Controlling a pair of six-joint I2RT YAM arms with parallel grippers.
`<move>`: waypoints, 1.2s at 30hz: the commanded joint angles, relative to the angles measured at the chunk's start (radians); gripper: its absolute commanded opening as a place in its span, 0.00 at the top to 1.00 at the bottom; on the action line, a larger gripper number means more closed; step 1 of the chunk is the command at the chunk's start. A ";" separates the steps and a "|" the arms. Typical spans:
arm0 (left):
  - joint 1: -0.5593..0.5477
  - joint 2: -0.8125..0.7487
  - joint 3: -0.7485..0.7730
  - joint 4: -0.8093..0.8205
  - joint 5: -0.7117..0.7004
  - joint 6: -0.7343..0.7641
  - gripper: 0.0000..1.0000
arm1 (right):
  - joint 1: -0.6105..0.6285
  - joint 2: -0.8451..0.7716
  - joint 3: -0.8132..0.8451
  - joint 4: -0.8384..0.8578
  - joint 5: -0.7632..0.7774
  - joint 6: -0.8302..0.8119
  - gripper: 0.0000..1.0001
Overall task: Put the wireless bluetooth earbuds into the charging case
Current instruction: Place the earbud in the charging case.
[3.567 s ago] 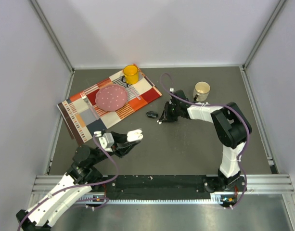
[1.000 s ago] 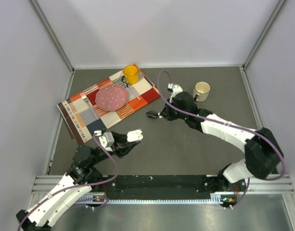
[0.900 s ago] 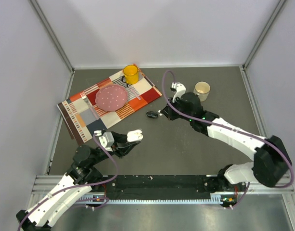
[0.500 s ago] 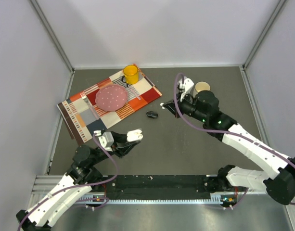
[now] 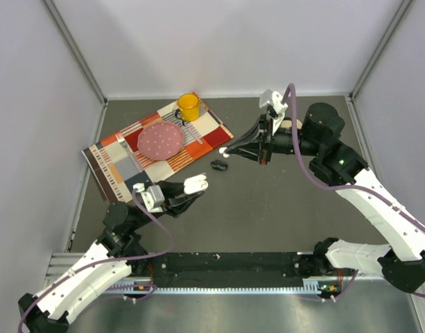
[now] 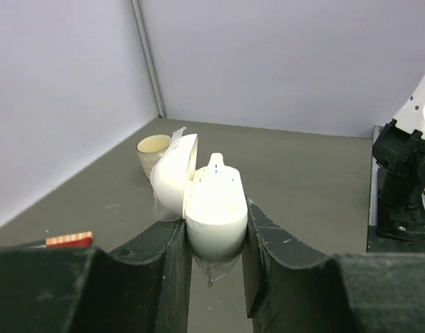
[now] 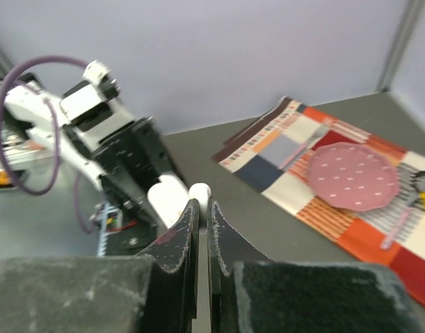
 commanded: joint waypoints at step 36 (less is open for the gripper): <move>-0.005 -0.237 -0.414 0.401 0.096 -0.153 1.00 | 0.492 0.055 0.059 -0.367 0.246 -0.465 1.00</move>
